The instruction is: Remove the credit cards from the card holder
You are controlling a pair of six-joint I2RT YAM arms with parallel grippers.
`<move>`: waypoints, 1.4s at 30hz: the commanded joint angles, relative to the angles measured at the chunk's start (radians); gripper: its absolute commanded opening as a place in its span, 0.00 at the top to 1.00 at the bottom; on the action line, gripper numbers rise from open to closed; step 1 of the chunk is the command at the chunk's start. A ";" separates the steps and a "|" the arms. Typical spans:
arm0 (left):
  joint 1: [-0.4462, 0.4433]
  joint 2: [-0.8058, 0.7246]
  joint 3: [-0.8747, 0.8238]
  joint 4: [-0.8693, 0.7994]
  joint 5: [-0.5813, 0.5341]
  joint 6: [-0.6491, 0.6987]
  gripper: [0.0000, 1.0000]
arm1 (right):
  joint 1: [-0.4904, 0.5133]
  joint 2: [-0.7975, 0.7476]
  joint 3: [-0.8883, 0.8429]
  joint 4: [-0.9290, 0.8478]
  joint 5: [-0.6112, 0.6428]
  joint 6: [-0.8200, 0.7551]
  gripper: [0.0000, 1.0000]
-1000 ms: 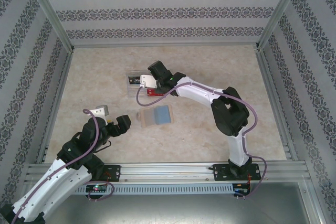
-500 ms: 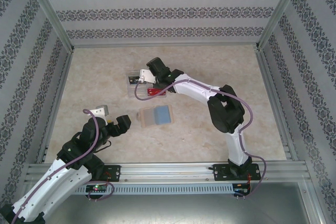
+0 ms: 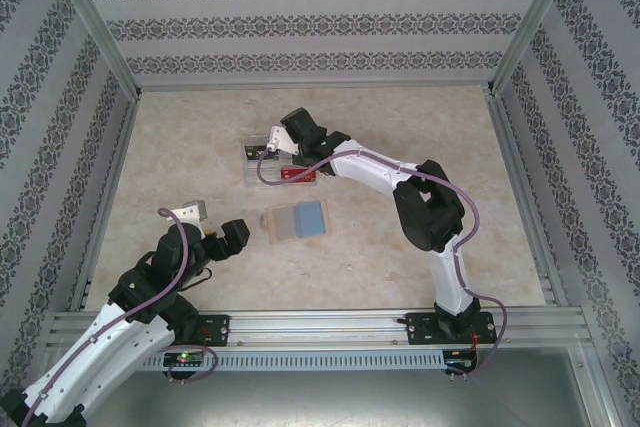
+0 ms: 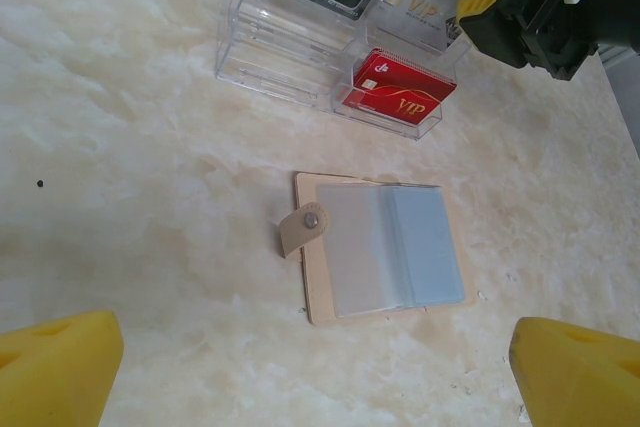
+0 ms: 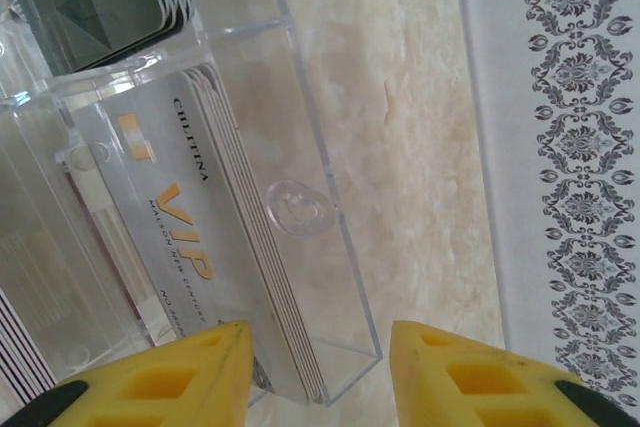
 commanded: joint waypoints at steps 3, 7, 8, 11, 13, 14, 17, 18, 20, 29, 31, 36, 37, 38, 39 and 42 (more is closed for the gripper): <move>-0.008 0.002 -0.007 -0.013 0.002 -0.004 0.00 | -0.007 -0.087 -0.028 0.008 -0.015 0.092 0.55; -0.008 0.032 -0.007 0.002 0.011 0.003 0.00 | -0.005 -0.192 -0.090 0.029 -0.052 0.196 0.47; -0.009 0.046 -0.004 0.006 0.016 0.004 0.00 | -0.007 -0.228 -0.105 0.027 -0.063 0.237 0.47; -0.008 0.078 0.008 0.017 0.013 0.003 0.00 | -0.012 -0.354 -0.183 0.045 -0.127 0.375 0.44; -0.008 0.087 0.012 0.030 0.008 0.001 0.00 | -0.021 -0.447 -0.254 0.067 -0.165 0.478 0.43; -0.008 0.088 0.015 0.034 0.006 0.002 0.00 | -0.028 -0.501 -0.299 0.084 -0.188 0.536 0.41; -0.008 0.099 0.027 0.039 0.001 -0.001 0.00 | -0.065 -0.653 -0.442 0.132 -0.261 0.706 0.29; -0.008 0.109 0.034 0.040 0.000 -0.001 0.00 | -0.082 -0.712 -0.504 0.158 -0.292 0.754 0.25; -0.009 0.138 0.051 0.040 -0.008 0.002 0.00 | -0.113 -0.818 -0.621 0.214 -0.325 0.823 0.14; -0.008 0.430 0.194 0.087 -0.195 0.030 0.00 | -0.181 -1.171 -0.971 0.278 -0.131 0.908 0.02; -0.008 0.506 0.244 0.093 -0.253 0.051 0.01 | -0.185 -1.206 -1.029 0.311 -0.064 0.898 0.02; 0.010 0.689 0.336 0.130 -0.494 0.211 0.00 | -0.236 -1.224 -1.154 0.422 0.022 0.885 0.02; 0.034 0.717 0.340 0.162 -0.531 0.247 0.01 | -0.251 -1.215 -1.174 0.448 0.045 0.884 0.02; 0.059 0.736 0.337 0.196 -0.536 0.288 0.01 | -0.261 -1.203 -1.189 0.471 0.050 0.867 0.02; 0.093 0.755 0.334 0.235 -0.530 0.321 0.01 | -0.278 -1.182 -1.210 0.503 0.050 0.843 0.02; 0.192 0.801 0.315 0.352 -0.477 0.403 0.00 | -0.331 -1.079 -1.216 0.542 0.070 0.839 0.02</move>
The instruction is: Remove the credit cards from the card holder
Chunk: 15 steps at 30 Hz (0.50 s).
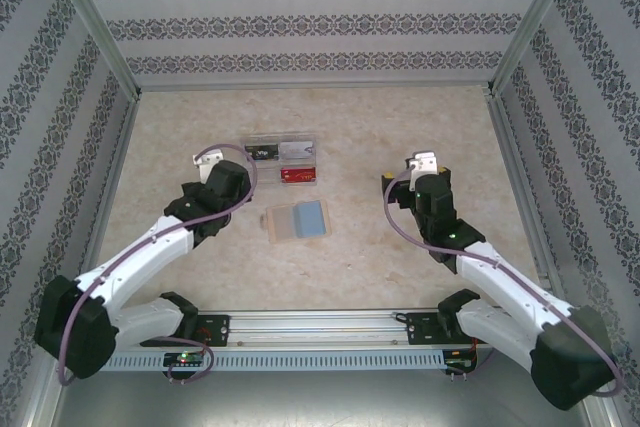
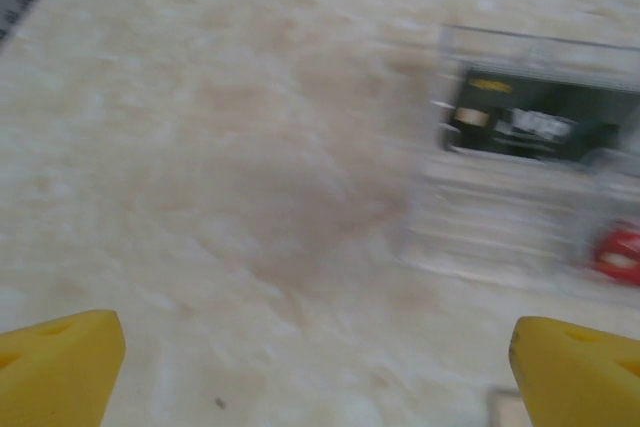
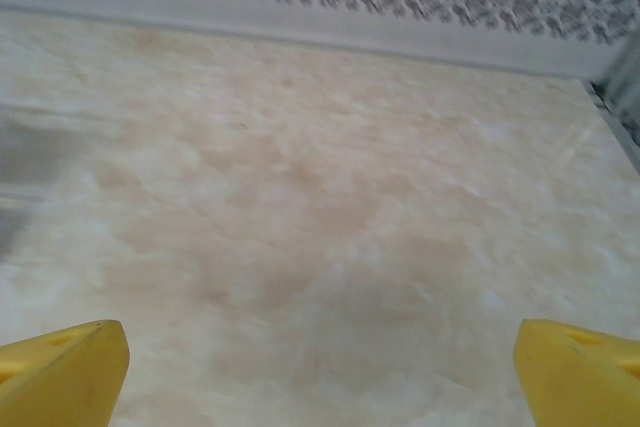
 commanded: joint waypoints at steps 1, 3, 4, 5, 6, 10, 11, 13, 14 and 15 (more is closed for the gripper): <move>0.091 0.045 -0.027 0.208 -0.025 0.201 0.00 | -0.052 0.098 0.031 0.060 0.070 0.004 0.02; 0.131 0.099 -0.056 0.309 0.009 0.300 0.01 | -0.070 0.146 0.061 0.054 0.071 -0.005 0.02; 0.150 0.132 -0.059 0.330 0.010 0.318 0.00 | -0.079 0.154 0.058 0.074 0.067 -0.011 0.02; 0.168 0.162 -0.060 0.340 0.011 0.329 0.01 | -0.091 0.152 0.052 0.087 0.049 -0.011 0.02; 0.194 0.194 -0.055 0.358 0.026 0.343 0.01 | -0.112 0.141 0.038 0.113 0.018 -0.018 0.02; 0.259 0.266 -0.072 0.478 0.077 0.434 0.01 | -0.208 0.151 0.006 0.185 -0.050 -0.001 0.02; 0.269 0.282 -0.088 0.521 0.077 0.447 0.01 | -0.231 0.166 0.010 0.186 -0.065 0.004 0.02; 0.290 0.303 -0.124 0.621 0.101 0.461 0.01 | -0.262 0.212 0.015 0.213 -0.093 0.008 0.02; 0.300 0.304 -0.136 0.660 0.131 0.466 0.01 | -0.268 0.232 0.012 0.242 -0.098 0.002 0.02; 0.313 0.303 -0.155 0.711 0.175 0.468 0.01 | -0.275 0.260 0.007 0.283 -0.102 -0.004 0.02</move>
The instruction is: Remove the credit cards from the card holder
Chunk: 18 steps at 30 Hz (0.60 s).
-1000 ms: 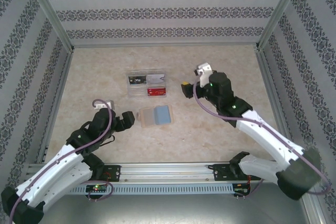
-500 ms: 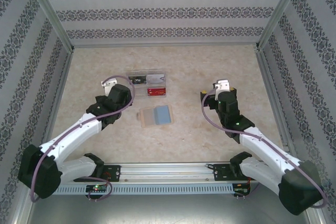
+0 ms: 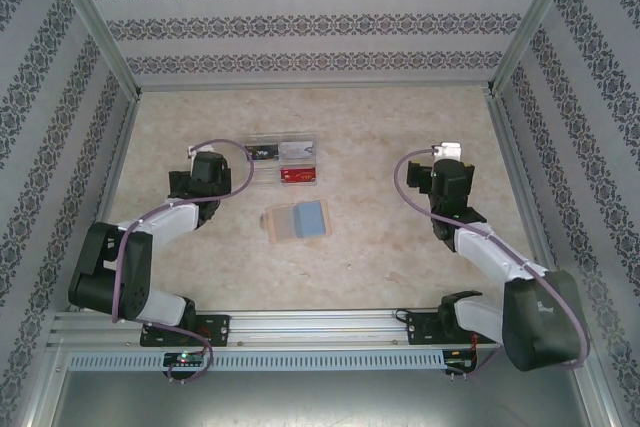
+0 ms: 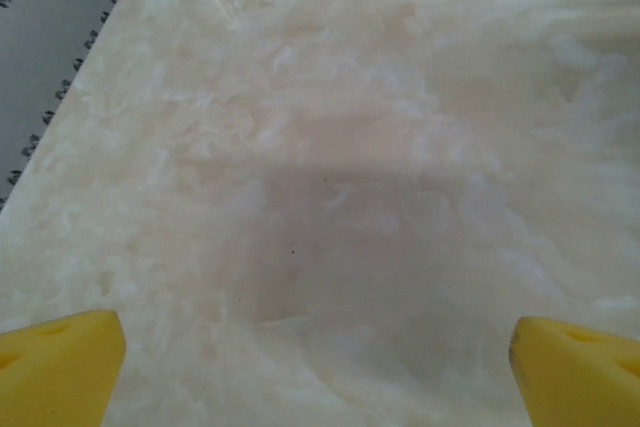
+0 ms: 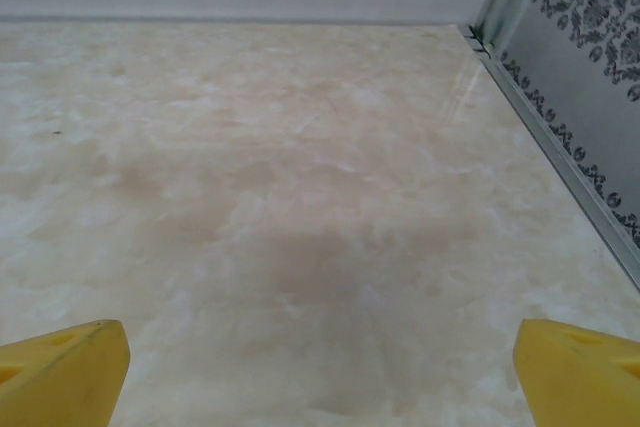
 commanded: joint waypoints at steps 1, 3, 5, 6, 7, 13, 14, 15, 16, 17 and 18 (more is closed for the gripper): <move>0.043 0.006 -0.057 0.270 0.122 0.071 0.01 | -0.021 0.073 -0.015 0.140 -0.054 -0.002 0.02; 0.069 0.019 -0.094 0.361 0.176 0.095 0.01 | -0.028 0.117 -0.021 0.195 -0.064 -0.034 0.02; 0.102 0.039 -0.122 0.443 0.204 0.085 0.01 | -0.030 0.151 -0.032 0.250 -0.076 -0.060 0.02; 0.122 0.048 -0.134 0.471 0.237 0.071 0.01 | -0.031 0.166 -0.044 0.281 -0.083 -0.072 0.02; 0.141 0.062 -0.134 0.475 0.266 0.059 0.01 | -0.034 0.175 -0.050 0.307 -0.094 -0.077 0.02; 0.153 0.078 -0.163 0.537 0.320 0.065 0.01 | -0.062 0.174 -0.065 0.341 -0.197 -0.103 0.02; 0.153 0.078 -0.172 0.553 0.322 0.067 0.01 | -0.062 0.181 -0.085 0.390 -0.201 -0.110 0.02; 0.154 0.078 -0.185 0.575 0.331 0.068 0.01 | -0.063 0.194 -0.108 0.456 -0.200 -0.113 0.02; 0.153 0.080 -0.203 0.609 0.341 0.073 0.01 | -0.065 0.214 -0.129 0.513 -0.191 -0.114 0.02; 0.153 0.092 -0.220 0.648 0.354 0.079 0.01 | -0.065 0.232 -0.138 0.555 -0.187 -0.113 0.02; 0.150 0.121 -0.244 0.725 0.364 0.091 0.00 | -0.067 0.246 -0.138 0.586 -0.188 -0.109 0.02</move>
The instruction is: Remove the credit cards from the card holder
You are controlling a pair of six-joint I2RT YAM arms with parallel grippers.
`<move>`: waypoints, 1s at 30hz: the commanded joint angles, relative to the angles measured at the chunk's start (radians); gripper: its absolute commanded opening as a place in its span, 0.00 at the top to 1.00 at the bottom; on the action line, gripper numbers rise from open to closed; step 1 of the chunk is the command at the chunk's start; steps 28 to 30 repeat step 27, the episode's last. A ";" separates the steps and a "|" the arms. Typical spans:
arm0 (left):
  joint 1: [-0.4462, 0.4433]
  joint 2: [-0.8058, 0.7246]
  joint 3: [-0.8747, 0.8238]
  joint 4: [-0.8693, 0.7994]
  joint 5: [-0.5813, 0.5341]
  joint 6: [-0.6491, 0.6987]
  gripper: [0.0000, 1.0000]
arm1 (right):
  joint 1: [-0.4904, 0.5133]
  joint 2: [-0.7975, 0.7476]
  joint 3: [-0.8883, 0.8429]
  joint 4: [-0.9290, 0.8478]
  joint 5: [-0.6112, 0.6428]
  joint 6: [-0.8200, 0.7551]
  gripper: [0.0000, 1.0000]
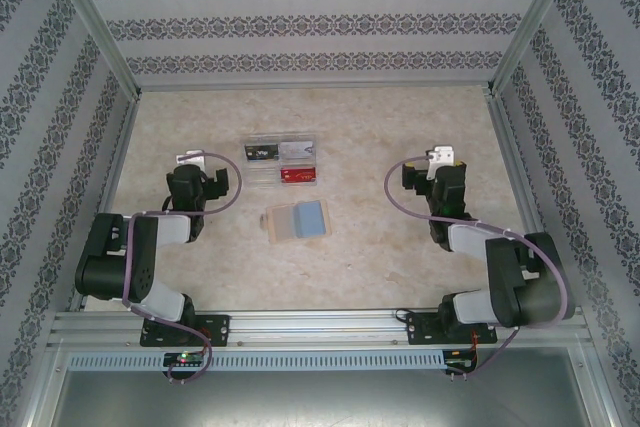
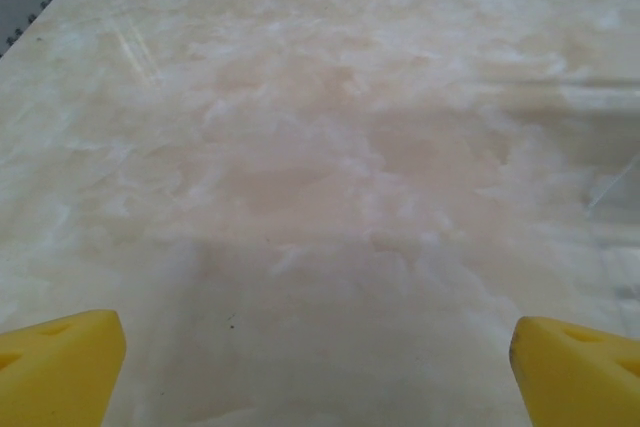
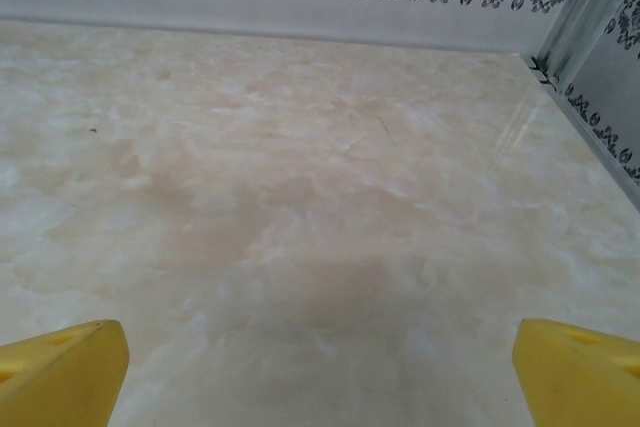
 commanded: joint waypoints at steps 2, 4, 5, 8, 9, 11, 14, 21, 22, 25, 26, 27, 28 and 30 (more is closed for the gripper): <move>0.004 0.022 -0.034 0.130 0.059 0.030 0.01 | -0.027 0.045 -0.029 0.154 -0.054 0.001 0.02; 0.004 0.030 -0.039 0.157 0.059 0.033 0.01 | -0.046 0.084 -0.027 0.167 -0.087 0.014 0.02; 0.004 0.028 -0.038 0.152 0.060 0.032 0.00 | -0.045 0.128 -0.026 0.228 -0.097 0.009 0.02; 0.004 0.032 -0.041 0.166 0.059 0.033 0.00 | -0.056 0.109 0.002 0.140 -0.094 0.021 0.02; 0.004 0.027 -0.038 0.152 0.060 0.032 0.01 | -0.059 0.124 -0.004 0.177 -0.097 0.028 0.02; 0.004 0.029 -0.039 0.156 0.060 0.033 0.01 | -0.059 0.107 0.006 0.130 -0.094 0.026 0.02; 0.004 0.028 -0.039 0.154 0.060 0.033 0.01 | -0.059 0.110 0.005 0.135 -0.083 0.033 0.02; 0.004 0.029 -0.039 0.156 0.059 0.033 0.00 | -0.063 0.114 0.006 0.143 -0.088 0.033 0.02; 0.004 0.029 -0.039 0.154 0.060 0.033 0.00 | -0.064 0.114 0.006 0.140 -0.092 0.034 0.02; 0.004 0.029 -0.040 0.156 0.060 0.033 0.01 | -0.068 0.115 0.008 0.137 -0.100 0.036 0.02; 0.004 0.029 -0.039 0.156 0.060 0.033 0.00 | -0.069 0.114 0.008 0.136 -0.103 0.038 0.02; 0.004 0.030 -0.039 0.155 0.060 0.033 0.01 | -0.070 0.115 0.008 0.136 -0.105 0.038 0.02; 0.004 0.030 -0.039 0.155 0.060 0.033 0.01 | -0.070 0.115 0.008 0.136 -0.105 0.038 0.02; 0.004 0.030 -0.039 0.155 0.060 0.033 0.01 | -0.070 0.115 0.008 0.136 -0.105 0.038 0.02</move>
